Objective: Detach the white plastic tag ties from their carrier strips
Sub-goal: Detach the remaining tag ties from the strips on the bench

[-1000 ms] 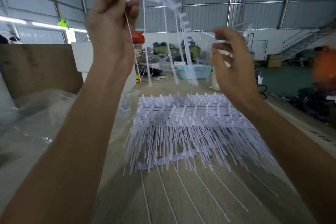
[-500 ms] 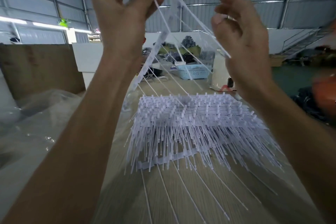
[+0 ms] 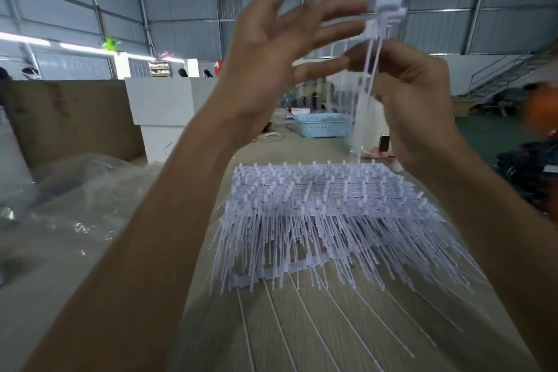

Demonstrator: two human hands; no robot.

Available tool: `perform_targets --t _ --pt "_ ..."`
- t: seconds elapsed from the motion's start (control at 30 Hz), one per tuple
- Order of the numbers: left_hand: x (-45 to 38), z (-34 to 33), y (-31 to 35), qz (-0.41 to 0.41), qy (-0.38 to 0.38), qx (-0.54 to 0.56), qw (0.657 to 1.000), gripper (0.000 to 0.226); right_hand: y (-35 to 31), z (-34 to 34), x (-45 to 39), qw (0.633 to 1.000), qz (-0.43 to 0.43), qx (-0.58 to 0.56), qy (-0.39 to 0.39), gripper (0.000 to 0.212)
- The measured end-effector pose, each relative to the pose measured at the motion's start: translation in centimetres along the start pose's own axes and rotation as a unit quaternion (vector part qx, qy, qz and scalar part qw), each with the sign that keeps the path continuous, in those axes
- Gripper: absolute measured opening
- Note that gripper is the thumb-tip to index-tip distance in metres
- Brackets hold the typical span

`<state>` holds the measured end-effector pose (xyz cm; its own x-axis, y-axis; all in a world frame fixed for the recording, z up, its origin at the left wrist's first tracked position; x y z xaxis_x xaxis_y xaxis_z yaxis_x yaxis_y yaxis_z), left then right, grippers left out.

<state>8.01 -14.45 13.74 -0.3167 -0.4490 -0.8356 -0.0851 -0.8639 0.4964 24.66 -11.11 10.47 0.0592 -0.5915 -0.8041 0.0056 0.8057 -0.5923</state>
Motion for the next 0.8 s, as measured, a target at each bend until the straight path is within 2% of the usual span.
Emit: perform_targets --t 0.1,0.17,0.27,0.37,0.5,0.63,0.73,0.8 --pt "0.6 3.1 -2.3 0.049 0.133 0.006 0.990 0.037 0.0 0.5 0.0 1.000 0.005 -0.015 0.011 0.036" --pt "1.2 4.6 -4.7 0.115 0.184 -0.033 0.976 0.036 0.0 0.7 0.1 0.999 0.024 -0.035 -0.001 0.041" --pt "2.0 5.8 -8.2 0.200 0.193 -0.065 0.958 0.043 -0.4 0.4 0.0 0.989 0.043 -0.112 -0.090 0.049" --pt "2.7 5.8 -10.2 0.243 0.168 -0.075 0.952 0.053 -0.8 0.4 -0.2 0.967 0.031 -0.193 -0.163 0.047" --pt "3.1 4.7 -11.1 0.263 0.113 -0.050 0.957 0.073 -1.0 1.0 -0.4 0.924 -0.001 -0.337 -0.183 0.039" --pt "2.7 5.2 -11.3 0.248 0.213 0.011 0.945 0.076 -0.3 1.7 -0.2 0.882 -0.042 -0.443 -0.157 0.032" --pt "3.3 6.7 -11.8 0.222 0.307 -0.065 0.923 0.074 0.2 2.0 0.0 0.848 -0.055 -0.509 -0.138 0.021" --pt "3.9 7.5 -12.4 0.231 0.315 -0.093 0.916 0.068 0.5 2.1 0.0 0.828 -0.060 -0.538 -0.149 0.019"
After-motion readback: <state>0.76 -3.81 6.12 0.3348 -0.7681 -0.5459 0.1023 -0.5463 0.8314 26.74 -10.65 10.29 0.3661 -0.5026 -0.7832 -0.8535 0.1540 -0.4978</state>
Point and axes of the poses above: each hand's wrist, its own x-axis away from the middle knuckle, its own z-axis out of the back of the hand, y = z × x, the point moved 2 cm from there along -x, towards the middle knuckle, and after that the axes turned 4 degrees about -y, right-handed, at the moved point
